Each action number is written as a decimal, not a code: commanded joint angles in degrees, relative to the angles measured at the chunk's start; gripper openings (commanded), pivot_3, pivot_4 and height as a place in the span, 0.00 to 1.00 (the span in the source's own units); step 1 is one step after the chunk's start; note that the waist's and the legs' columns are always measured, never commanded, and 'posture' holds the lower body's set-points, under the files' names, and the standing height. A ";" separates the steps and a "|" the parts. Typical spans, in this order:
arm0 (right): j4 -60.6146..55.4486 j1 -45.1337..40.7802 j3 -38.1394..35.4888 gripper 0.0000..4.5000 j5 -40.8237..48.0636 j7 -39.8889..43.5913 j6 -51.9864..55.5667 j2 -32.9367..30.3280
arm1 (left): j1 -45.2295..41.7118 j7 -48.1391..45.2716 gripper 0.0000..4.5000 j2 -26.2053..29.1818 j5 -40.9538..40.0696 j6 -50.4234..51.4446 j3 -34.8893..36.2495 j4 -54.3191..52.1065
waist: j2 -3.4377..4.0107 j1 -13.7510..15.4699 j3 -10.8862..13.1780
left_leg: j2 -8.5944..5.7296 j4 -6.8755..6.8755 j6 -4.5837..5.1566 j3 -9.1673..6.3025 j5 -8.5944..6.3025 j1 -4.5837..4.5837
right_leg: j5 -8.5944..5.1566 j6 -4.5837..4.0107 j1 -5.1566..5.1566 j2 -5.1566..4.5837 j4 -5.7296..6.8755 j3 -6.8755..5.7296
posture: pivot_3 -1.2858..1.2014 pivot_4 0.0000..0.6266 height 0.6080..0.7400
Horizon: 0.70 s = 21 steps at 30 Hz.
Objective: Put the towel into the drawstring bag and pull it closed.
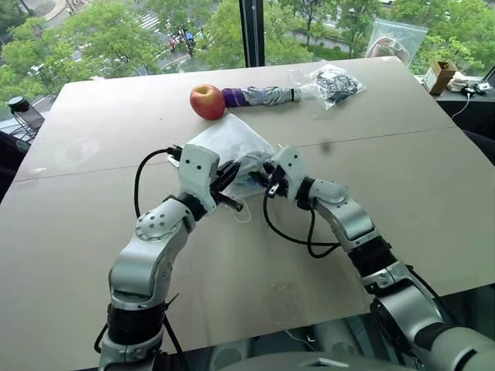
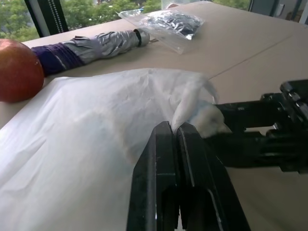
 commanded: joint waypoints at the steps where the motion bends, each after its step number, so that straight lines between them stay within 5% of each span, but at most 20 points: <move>1: 1.42 -3.25 -1.95 0.02 1.15 -1.06 -0.73 3.24 | 0.70 -2.12 0.00 1.32 -0.95 -1.27 -1.48 -1.41 | 0.00 -0.05 0.00 | 0.00 0.00 0.00 0.00 0.00 0.01 | 0.00 0.00 0.00 0.00 0.01 0.00 | 0.52 0.24 1.00; 7: 11.05 -8.79 -2.92 0.02 -0.35 -4.32 0.27 9.43 | -0.66 -2.65 0.00 1.14 -1.43 -1.87 -2.02 -0.22 | 0.01 -0.15 0.00 | -0.01 -0.05 0.00 0.01 0.00 0.06 | 0.00 -0.01 0.00 0.01 0.03 0.02 | 0.52 0.24 1.00; 9: 10.82 -8.28 -4.84 0.16 1.16 -5.04 3.05 10.12 | -1.24 -1.92 0.00 0.92 -1.29 -2.18 -1.35 0.54 | 0.01 0.05 0.01 | -0.01 -0.08 -0.01 0.00 0.00 0.07 | 0.00 -0.01 0.00 0.01 0.02 0.01 | 0.52 0.24 1.00; 15: -6.29 2.11 -2.18 0.73 3.87 8.57 6.75 -1.21 | -1.12 -2.11 0.00 1.61 -2.00 -2.75 0.64 2.14 | 0.01 0.40 0.01 | -0.02 -0.07 0.04 -0.06 -0.02 -0.04 | 0.00 0.00 0.03 -0.06 -0.17 -0.04 | 0.52 0.24 1.00; 21: -16.39 7.67 -6.96 0.73 7.61 16.01 8.89 -15.27 | -0.51 -4.23 0.00 3.68 -1.54 -5.38 0.46 3.64 | 0.01 -0.02 0.02 | -0.01 -0.07 0.22 -0.05 -0.12 0.01 | 0.00 0.00 0.05 -0.02 -0.11 -0.07 | 0.52 0.24 1.00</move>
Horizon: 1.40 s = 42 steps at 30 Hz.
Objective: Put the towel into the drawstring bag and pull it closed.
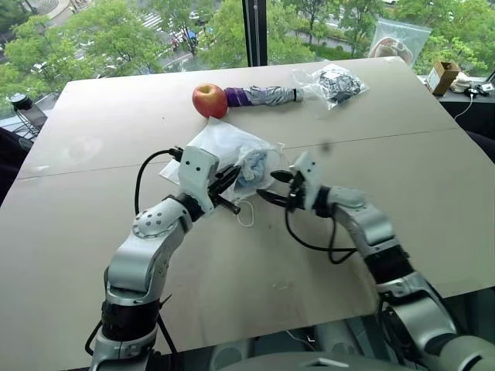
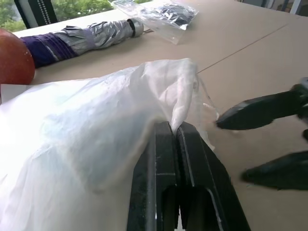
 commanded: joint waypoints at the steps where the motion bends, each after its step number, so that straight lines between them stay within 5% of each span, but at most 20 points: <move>1: -0.04 -1.69 -3.47 0.73 -1.14 -0.73 -2.97 -3.58 | 0.26 -1.92 0.00 2.09 0.26 -2.97 0.19 -0.38 | -0.01 -0.40 0.01 | 0.00 0.00 0.01 0.06 0.00 0.09 | 0.00 0.00 0.05 0.03 0.05 0.05 | 0.52 0.24 1.00; 16: 28.38 -13.93 -2.13 0.73 -12.55 -16.19 -9.59 5.20 | 1.19 -1.47 0.00 3.21 0.44 -4.34 0.66 0.12 | 0.00 -0.04 0.02 | 0.04 -0.06 0.00 0.20 0.00 0.39 | -0.01 -0.02 0.29 -0.01 0.02 0.21 | 0.52 0.24 1.00; 20: 32.24 -15.86 -2.68 0.49 -13.19 -18.25 -10.71 6.58 | 1.16 -1.39 0.00 3.39 0.55 -4.52 0.88 0.40 | 0.00 -0.20 0.02 | 0.02 -0.07 0.00 0.18 0.00 0.41 | -0.01 -0.02 0.29 0.01 0.04 0.21 | 0.52 0.24 1.00; 24: 33.38 -16.16 -1.82 0.06 -15.83 -20.36 -12.43 6.10 | 0.94 -1.22 0.00 3.50 0.57 -4.19 1.01 0.25 | 0.00 -0.32 0.02 | 0.02 -0.08 -0.01 0.17 0.00 0.42 | -0.01 -0.02 0.29 0.03 0.07 0.20 | 0.52 0.24 1.00; 25: 33.39 -16.24 -2.18 0.03 -16.15 -21.12 -13.10 5.98 | 0.90 -1.12 0.00 3.55 0.58 -4.07 1.07 0.19 | 0.00 -0.31 0.02 | 0.02 -0.08 0.00 0.18 0.00 0.42 | -0.01 -0.02 0.29 0.03 0.08 0.20 | 0.52 0.24 1.00; 38: 34.75 -21.32 -10.04 0.03 -16.23 -34.41 -22.19 3.93 | -0.22 -1.59 0.00 1.91 -3.31 -3.36 2.88 0.44 | 0.01 -0.47 0.03 | 0.02 -0.17 -0.01 0.21 0.00 0.42 | -0.01 -0.02 0.27 0.06 0.03 0.22 | 0.52 0.24 1.00; 41: 33.93 -21.23 -10.11 0.00 -15.61 -33.81 -21.87 4.58 | 0.58 -0.67 0.24 2.15 -3.47 -3.86 4.18 -0.65 | 0.01 -0.43 0.03 | 0.07 -0.16 0.00 0.22 0.00 0.40 | -0.01 -0.02 0.27 0.04 -0.01 0.23 | 0.52 0.24 1.00; 42: 33.73 -21.06 -10.00 0.00 -15.57 -33.66 -21.86 4.81 | 0.74 -0.26 0.24 2.16 -3.87 -3.62 5.08 -0.76 | 0.02 -0.43 0.04 | 0.07 -0.16 0.00 0.22 0.00 0.40 | -0.01 -0.02 0.27 0.04 -0.01 0.23 | 0.52 0.24 1.00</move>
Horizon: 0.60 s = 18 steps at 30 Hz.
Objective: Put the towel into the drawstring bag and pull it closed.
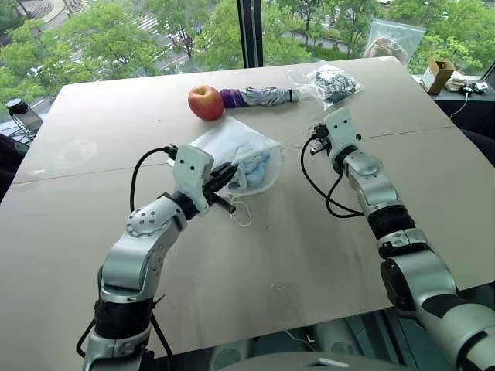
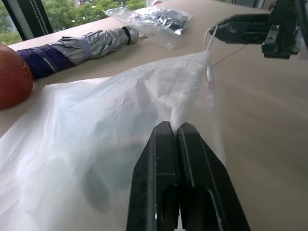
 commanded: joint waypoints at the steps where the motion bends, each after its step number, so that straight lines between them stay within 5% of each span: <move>1: -2.82 -0.90 -1.29 0.00 0.98 -0.20 -0.62 0.49 | 0.85 0.53 0.34 0.74 -2.61 -0.36 5.26 -2.81 | 0.00 -0.05 0.00 | -0.01 0.00 0.00 0.00 0.00 0.00 | 0.00 0.00 0.00 0.00 0.00 0.00 | 0.52 0.24 1.00; 2: -2.98 -0.68 -1.20 0.00 0.94 -0.12 -0.56 0.68 | 1.31 -0.13 0.44 0.80 -4.82 0.25 7.08 -3.50 | 0.01 -0.13 0.01 | -0.01 0.00 0.00 0.01 0.00 0.02 | 0.00 0.00 0.00 0.01 0.01 0.01 | 0.52 0.24 1.00; 9: -3.63 0.37 -1.04 0.00 0.84 0.46 -0.06 1.71 | 10.03 -6.34 0.44 6.66 -22.76 8.33 23.02 -5.06 | 0.05 -0.14 0.03 | 0.14 -0.02 0.00 0.02 0.00 0.01 | -0.01 -0.01 -0.02 0.04 -0.02 0.01 | 0.52 0.24 1.00; 12: -3.22 0.37 -0.81 0.00 0.85 0.72 -0.09 2.23 | 16.13 -9.11 0.44 9.18 -23.31 9.60 20.94 -5.48 | 0.09 0.06 0.06 | 0.09 -0.02 0.01 0.00 -0.01 0.00 | -0.01 -0.01 0.01 0.02 -0.08 -0.01 | 0.52 0.24 1.00; 18: -4.00 0.62 -0.67 0.00 0.90 1.12 0.49 3.51 | 20.23 -10.11 0.44 7.56 -10.81 -1.13 6.96 -0.21 | 0.17 0.25 0.11 | 0.04 -0.02 0.01 -0.03 -0.01 0.02 | -0.01 -0.03 0.03 0.00 -0.07 -0.01 | 0.52 0.24 1.00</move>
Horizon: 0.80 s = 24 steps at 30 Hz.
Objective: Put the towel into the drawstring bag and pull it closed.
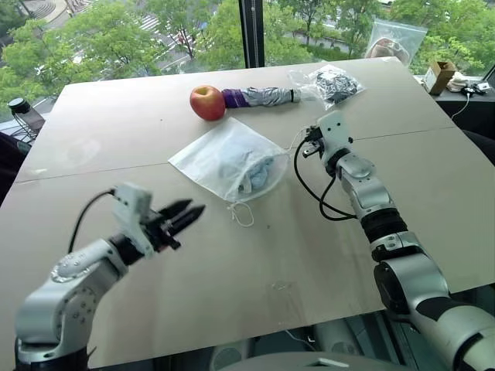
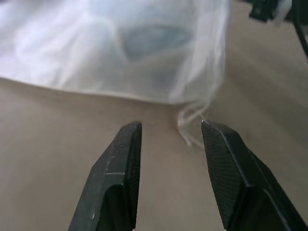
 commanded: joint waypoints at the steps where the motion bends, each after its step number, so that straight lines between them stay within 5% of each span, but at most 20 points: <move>1: -2.95 -0.14 -0.30 0.00 0.73 0.21 0.15 0.65 | -2.12 0.23 0.44 -2.66 5.76 -7.33 -5.85 3.65 | 0.01 0.01 0.01 | 0.01 0.00 0.00 -0.01 0.00 0.01 | 0.00 -0.01 0.00 0.01 0.02 0.00 | 0.52 0.24 1.00; 20: -7.20 2.20 0.10 0.00 0.32 0.50 2.89 1.34 | -10.65 1.25 0.44 -8.59 17.39 -21.82 -14.36 15.65 | 0.04 -0.22 0.02 | 0.03 -0.09 0.00 0.03 0.00 0.00 | 0.01 0.00 -0.05 0.00 0.00 0.02 | 0.52 0.24 1.00; 24: -7.62 2.46 0.20 0.00 0.29 0.61 3.26 1.35 | -10.01 1.90 0.18 -9.11 17.40 -21.61 -14.09 15.54 | 0.04 -0.23 0.03 | 0.03 -0.10 0.00 0.03 0.00 -0.01 | 0.01 0.00 -0.05 0.00 -0.01 0.02 | 0.52 0.24 1.00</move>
